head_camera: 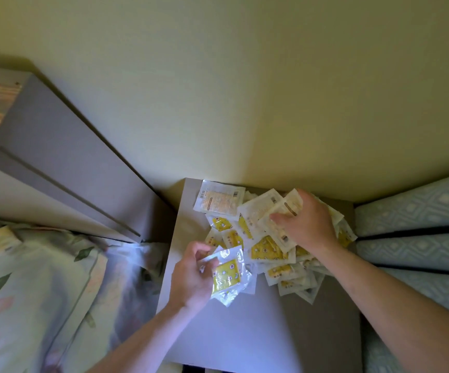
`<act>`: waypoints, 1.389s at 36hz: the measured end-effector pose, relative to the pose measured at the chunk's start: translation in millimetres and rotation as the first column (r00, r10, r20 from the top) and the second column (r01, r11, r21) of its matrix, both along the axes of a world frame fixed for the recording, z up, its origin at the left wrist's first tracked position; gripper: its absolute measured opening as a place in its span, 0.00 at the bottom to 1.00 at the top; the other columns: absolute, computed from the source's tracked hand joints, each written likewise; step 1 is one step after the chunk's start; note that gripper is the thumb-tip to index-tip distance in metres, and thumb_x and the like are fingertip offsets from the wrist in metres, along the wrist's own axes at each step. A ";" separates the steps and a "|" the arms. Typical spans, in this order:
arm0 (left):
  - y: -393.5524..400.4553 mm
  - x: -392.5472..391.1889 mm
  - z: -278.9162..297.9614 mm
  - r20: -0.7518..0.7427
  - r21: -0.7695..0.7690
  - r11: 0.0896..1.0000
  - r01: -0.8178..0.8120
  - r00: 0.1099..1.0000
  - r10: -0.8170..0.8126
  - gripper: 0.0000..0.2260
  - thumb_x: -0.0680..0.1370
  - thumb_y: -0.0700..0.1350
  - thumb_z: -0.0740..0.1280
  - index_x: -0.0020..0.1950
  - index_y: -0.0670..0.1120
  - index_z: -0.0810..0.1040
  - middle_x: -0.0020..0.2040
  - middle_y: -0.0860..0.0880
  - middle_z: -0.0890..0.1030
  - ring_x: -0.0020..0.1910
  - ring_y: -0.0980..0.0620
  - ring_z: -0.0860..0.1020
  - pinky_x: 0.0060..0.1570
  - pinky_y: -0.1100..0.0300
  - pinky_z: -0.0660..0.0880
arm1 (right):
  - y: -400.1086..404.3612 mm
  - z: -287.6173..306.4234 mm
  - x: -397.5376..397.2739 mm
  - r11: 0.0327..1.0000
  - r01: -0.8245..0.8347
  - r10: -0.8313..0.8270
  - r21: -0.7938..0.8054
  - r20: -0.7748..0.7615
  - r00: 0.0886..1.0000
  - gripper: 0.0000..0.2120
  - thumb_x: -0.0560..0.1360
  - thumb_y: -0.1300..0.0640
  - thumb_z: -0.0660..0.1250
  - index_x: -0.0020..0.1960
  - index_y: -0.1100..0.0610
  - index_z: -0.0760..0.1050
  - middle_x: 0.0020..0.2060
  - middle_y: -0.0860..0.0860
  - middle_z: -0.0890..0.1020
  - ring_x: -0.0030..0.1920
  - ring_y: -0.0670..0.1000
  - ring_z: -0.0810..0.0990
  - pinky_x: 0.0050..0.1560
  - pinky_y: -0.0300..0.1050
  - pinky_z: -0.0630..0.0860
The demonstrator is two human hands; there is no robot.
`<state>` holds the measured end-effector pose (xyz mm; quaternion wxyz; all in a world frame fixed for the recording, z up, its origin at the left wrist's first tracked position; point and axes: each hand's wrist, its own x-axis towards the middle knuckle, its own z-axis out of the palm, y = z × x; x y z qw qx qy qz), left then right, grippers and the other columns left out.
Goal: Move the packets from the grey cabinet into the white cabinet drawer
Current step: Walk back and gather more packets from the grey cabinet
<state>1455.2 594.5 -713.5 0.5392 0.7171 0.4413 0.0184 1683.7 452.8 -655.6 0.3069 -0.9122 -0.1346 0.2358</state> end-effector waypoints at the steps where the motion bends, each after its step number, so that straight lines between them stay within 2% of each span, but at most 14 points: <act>1: 1.7 -3.5 3.3 0.007 -0.015 1.000 0.006 1.000 -0.006 0.13 0.77 0.42 0.73 0.51 0.60 0.76 0.44 0.60 0.83 0.40 0.56 0.81 0.41 0.55 0.79 | -5.5 4.3 -0.1 0.999 0.026 -0.025 0.039 -0.023 0.999 0.27 0.66 0.42 0.79 0.61 0.49 0.77 0.53 0.43 0.83 0.55 0.48 0.81 0.57 0.51 0.80; 3: 4.1 -9.4 9.1 0.020 -0.014 0.999 0.041 0.999 -0.041 0.13 0.77 0.42 0.74 0.51 0.61 0.77 0.45 0.63 0.83 0.43 0.59 0.82 0.43 0.58 0.78 | -17.7 13.4 -0.9 0.994 0.071 -0.063 0.088 -0.084 0.994 0.26 0.66 0.42 0.79 0.61 0.48 0.79 0.54 0.42 0.84 0.55 0.44 0.82 0.56 0.48 0.81; 6: 6.0 -13.8 15.5 0.040 0.032 0.988 0.150 0.988 -0.151 0.08 0.78 0.44 0.73 0.44 0.57 0.79 0.35 0.58 0.80 0.31 0.58 0.72 0.35 0.59 0.70 | -38.6 28.6 -6.0 0.983 0.120 -0.099 0.136 -0.157 0.983 0.12 0.70 0.50 0.79 0.51 0.47 0.82 0.43 0.41 0.86 0.43 0.38 0.84 0.42 0.42 0.82; 11: 4.4 10.5 32.7 0.025 0.097 0.930 0.356 0.933 -0.360 0.07 0.79 0.47 0.71 0.42 0.51 0.77 0.29 0.57 0.73 0.29 0.57 0.70 0.33 0.61 0.67 | -74.8 44.0 -13.7 0.961 0.232 -0.198 0.152 -0.210 0.957 0.09 0.71 0.51 0.78 0.50 0.49 0.83 0.42 0.43 0.87 0.42 0.42 0.86 0.38 0.40 0.80; 13: 4.8 28.2 36.7 0.010 0.162 0.894 0.418 0.905 -0.425 0.06 0.79 0.47 0.71 0.43 0.53 0.79 0.32 0.60 0.74 0.31 0.60 0.73 0.34 0.67 0.66 | -86.2 45.8 -15.6 0.956 0.262 -0.228 0.135 -0.228 0.947 0.08 0.71 0.51 0.78 0.49 0.49 0.84 0.41 0.44 0.87 0.42 0.44 0.86 0.39 0.44 0.82; 16: 16.7 56.7 31.1 0.000 0.170 0.902 0.396 0.916 -0.402 0.02 0.80 0.46 0.70 0.47 0.53 0.80 0.38 0.57 0.78 0.34 0.52 0.78 0.32 0.62 0.70 | -95.9 47.3 -17.8 0.954 0.279 -0.243 0.112 -0.260 0.935 0.07 0.71 0.52 0.78 0.49 0.49 0.84 0.41 0.45 0.88 0.43 0.46 0.87 0.44 0.51 0.84; 20: 54.8 94.5 21.5 -0.015 0.264 0.894 0.361 0.929 -0.371 0.08 0.79 0.44 0.71 0.57 0.44 0.82 0.55 0.49 0.80 0.40 0.46 0.81 0.41 0.56 0.78 | -97.0 47.7 -18.1 0.954 0.272 -0.226 0.126 -0.294 0.929 0.08 0.72 0.51 0.77 0.50 0.49 0.83 0.42 0.44 0.87 0.43 0.45 0.86 0.42 0.46 0.82; 24: 93.0 120.0 7.5 -0.139 0.357 0.815 0.457 0.889 -0.437 0.07 0.80 0.43 0.70 0.56 0.43 0.82 0.62 0.48 0.76 0.43 0.46 0.78 0.46 0.58 0.73 | -87.0 42.3 -21.7 0.955 0.250 -0.185 0.162 -0.337 0.923 0.08 0.74 0.51 0.76 0.52 0.47 0.82 0.44 0.42 0.87 0.45 0.42 0.85 0.42 0.40 0.81; 27: 107.3 129.9 -7.1 -0.223 0.390 0.776 0.496 0.869 -0.443 0.06 0.80 0.44 0.70 0.53 0.44 0.82 0.64 0.47 0.75 0.44 0.46 0.77 0.45 0.59 0.71 | -77.3 30.9 -26.3 0.963 0.226 -0.156 0.151 -0.371 0.915 0.09 0.76 0.50 0.73 0.55 0.44 0.80 0.49 0.42 0.85 0.50 0.44 0.84 0.48 0.44 0.81; 30: 109.7 133.0 -18.0 -0.252 0.450 0.733 0.511 0.860 -0.444 0.04 0.78 0.43 0.72 0.49 0.43 0.83 0.62 0.46 0.78 0.55 0.42 0.78 0.56 0.55 0.74 | -70.0 21.6 -31.6 0.968 0.217 -0.149 0.124 -0.408 0.901 0.08 0.78 0.50 0.70 0.56 0.43 0.78 0.52 0.42 0.83 0.54 0.46 0.81 0.52 0.47 0.80; 33: 104.5 130.7 -22.9 -0.239 0.516 0.702 0.490 0.870 -0.432 0.03 0.76 0.40 0.73 0.45 0.41 0.83 0.58 0.44 0.80 0.60 0.40 0.75 0.60 0.57 0.70 | -68.0 14.4 -36.7 0.972 0.207 -0.137 0.109 -0.449 0.883 0.08 0.79 0.52 0.66 0.57 0.43 0.78 0.52 0.42 0.83 0.54 0.47 0.81 0.55 0.50 0.80; 41: 98.7 118.0 -17.4 -0.274 0.452 0.690 0.565 0.824 -0.495 0.07 0.79 0.42 0.70 0.54 0.40 0.83 0.73 0.44 0.70 0.65 0.41 0.74 0.66 0.51 0.71 | -72.6 7.6 -53.3 0.962 0.256 -0.179 0.091 -0.497 0.849 0.10 0.76 0.55 0.65 0.54 0.43 0.79 0.49 0.44 0.85 0.53 0.49 0.83 0.55 0.57 0.82; 45: 101.7 115.3 -12.1 -0.347 0.498 0.570 0.654 0.752 -0.561 0.09 0.80 0.44 0.67 0.58 0.43 0.82 0.66 0.45 0.75 0.65 0.39 0.69 0.65 0.55 0.67 | -72.9 9.2 -61.8 0.951 0.292 -0.203 0.106 -0.499 0.843 0.10 0.79 0.56 0.65 0.56 0.43 0.79 0.50 0.43 0.85 0.54 0.48 0.83 0.53 0.52 0.82; 50: 102.7 106.6 -9.5 -0.349 0.480 0.580 0.659 0.749 -0.563 0.09 0.81 0.44 0.67 0.58 0.42 0.82 0.65 0.44 0.73 0.65 0.41 0.69 0.64 0.56 0.67 | -71.3 12.4 -70.9 0.939 0.320 -0.224 0.127 -0.481 0.847 0.08 0.79 0.55 0.69 0.56 0.45 0.80 0.51 0.43 0.85 0.54 0.47 0.83 0.49 0.46 0.83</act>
